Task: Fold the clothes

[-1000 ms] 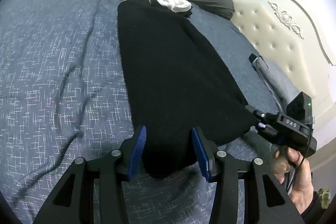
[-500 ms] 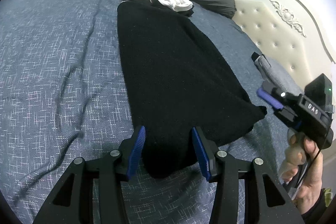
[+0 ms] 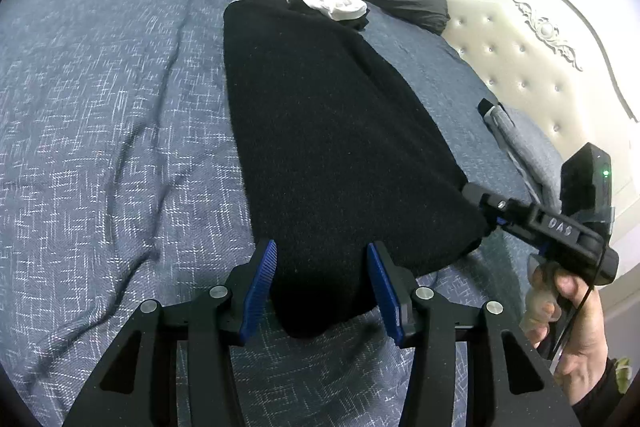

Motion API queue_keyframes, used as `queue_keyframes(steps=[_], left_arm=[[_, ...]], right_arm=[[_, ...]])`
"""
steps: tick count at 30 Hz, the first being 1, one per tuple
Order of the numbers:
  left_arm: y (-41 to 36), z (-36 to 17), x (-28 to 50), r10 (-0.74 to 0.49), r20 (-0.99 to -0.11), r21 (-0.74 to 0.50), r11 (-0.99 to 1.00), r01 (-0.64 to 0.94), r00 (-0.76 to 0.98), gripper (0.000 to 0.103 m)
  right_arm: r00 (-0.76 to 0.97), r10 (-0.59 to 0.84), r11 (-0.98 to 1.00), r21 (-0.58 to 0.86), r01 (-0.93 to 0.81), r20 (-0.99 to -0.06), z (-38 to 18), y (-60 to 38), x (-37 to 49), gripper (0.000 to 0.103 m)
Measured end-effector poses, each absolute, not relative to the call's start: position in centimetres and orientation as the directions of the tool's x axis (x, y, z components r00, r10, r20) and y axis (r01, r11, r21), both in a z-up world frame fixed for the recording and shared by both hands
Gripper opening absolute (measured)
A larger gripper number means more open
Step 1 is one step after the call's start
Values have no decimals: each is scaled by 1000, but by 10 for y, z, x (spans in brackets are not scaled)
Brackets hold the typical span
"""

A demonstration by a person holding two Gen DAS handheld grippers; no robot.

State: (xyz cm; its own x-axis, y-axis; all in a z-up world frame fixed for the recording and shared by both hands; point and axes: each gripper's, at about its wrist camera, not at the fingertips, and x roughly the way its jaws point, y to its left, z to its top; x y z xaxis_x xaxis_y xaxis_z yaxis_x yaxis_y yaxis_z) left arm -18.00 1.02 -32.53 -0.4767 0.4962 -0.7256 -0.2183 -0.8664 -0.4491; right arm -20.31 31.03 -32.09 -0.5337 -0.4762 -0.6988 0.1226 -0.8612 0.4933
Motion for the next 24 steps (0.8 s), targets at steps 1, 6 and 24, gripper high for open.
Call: queue_keyframes(steps=[1, 6, 24], left_arm=[[10, -325, -180, 497, -725, -450, -866, -218, -476, 51], [10, -326, -179, 501, -724, -454, -863, -220, -474, 52], [11, -327, -179, 503, -731, -457, -863, -216, -462, 56]], right_arm=[[-528, -478, -860, 495, 121, -702, -323, 311, -204, 10], [-580, -515, -798, 600, 55, -632, -322, 340, -202, 6], [-591, -505, -761, 647, -38, -629, -329, 356, -204, 16]])
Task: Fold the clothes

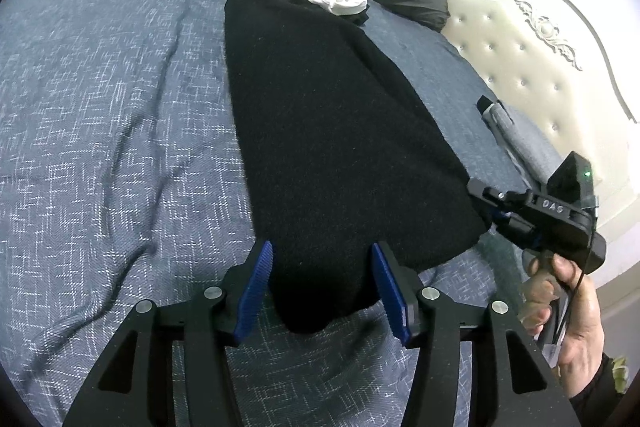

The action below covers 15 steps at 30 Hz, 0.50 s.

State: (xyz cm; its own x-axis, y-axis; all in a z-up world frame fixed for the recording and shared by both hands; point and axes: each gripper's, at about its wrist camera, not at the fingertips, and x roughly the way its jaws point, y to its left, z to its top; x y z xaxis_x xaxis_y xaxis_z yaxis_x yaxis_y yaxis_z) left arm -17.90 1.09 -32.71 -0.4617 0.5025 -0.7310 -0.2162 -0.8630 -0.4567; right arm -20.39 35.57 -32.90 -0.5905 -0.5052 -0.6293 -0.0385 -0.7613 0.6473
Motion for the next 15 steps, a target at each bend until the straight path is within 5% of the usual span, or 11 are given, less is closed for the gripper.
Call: queue_keyframes(steps=[5, 8, 15], left_arm=[[12, -327, -179, 499, -733, -455, -865, -213, -462, 56], [12, -327, -179, 497, -734, -453, -866, -212, -463, 56], [14, -326, -177, 502, -735, -456, -864, -215, -456, 57]], right_arm=[[-675, -398, -855, 517, 28, -621, -295, 343, -199, 16], [-674, -450, -853, 505, 130, -586, -285, 324, -200, 16], [-532, -467, -866, 488, 113, -707, -324, 303, -214, 13]])
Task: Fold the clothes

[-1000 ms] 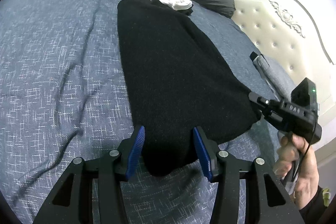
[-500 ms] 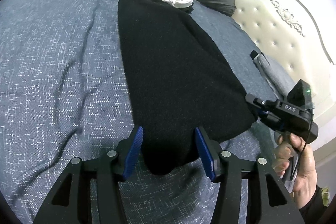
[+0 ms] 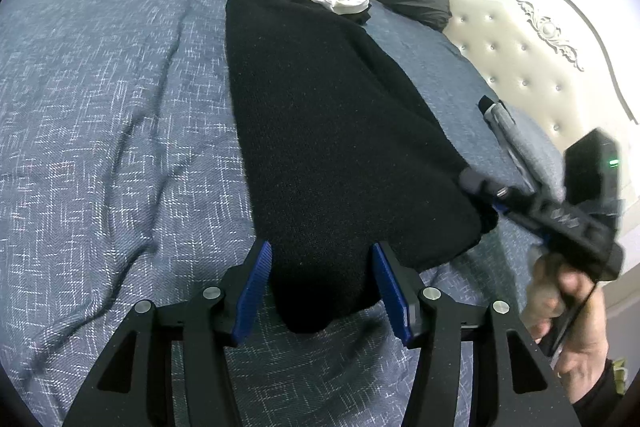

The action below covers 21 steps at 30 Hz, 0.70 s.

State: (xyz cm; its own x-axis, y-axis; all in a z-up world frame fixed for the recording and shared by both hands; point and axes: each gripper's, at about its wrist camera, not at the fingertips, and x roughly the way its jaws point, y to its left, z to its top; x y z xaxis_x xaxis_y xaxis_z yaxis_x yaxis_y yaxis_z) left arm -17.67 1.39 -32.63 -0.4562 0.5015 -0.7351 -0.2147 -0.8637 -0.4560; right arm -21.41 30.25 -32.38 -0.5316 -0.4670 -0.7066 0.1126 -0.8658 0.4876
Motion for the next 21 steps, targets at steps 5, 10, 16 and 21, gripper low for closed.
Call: queue_keyframes(steps=[5, 10, 16, 21], left_arm=[[14, -327, -176, 508, -736, -462, -860, -217, -448, 58], [10, -330, -177, 528, -733, -491, -847, -204, -430, 61], [10, -325, -179, 522, -735, -487, -850, -200, -431, 61], [1, -325, -180, 526, -731, -504, -846, -177, -435, 61]], right_arm=[[-520, -435, -872, 489, 39, -735, -333, 318, -216, 6], [-514, -417, -878, 478, 15, -749, -335, 321, -210, 3], [-570, -355, -885, 462, -49, -741, -318, 332, -203, 3], [-660, -302, -851, 506, -137, -687, -306, 362, -201, 10]])
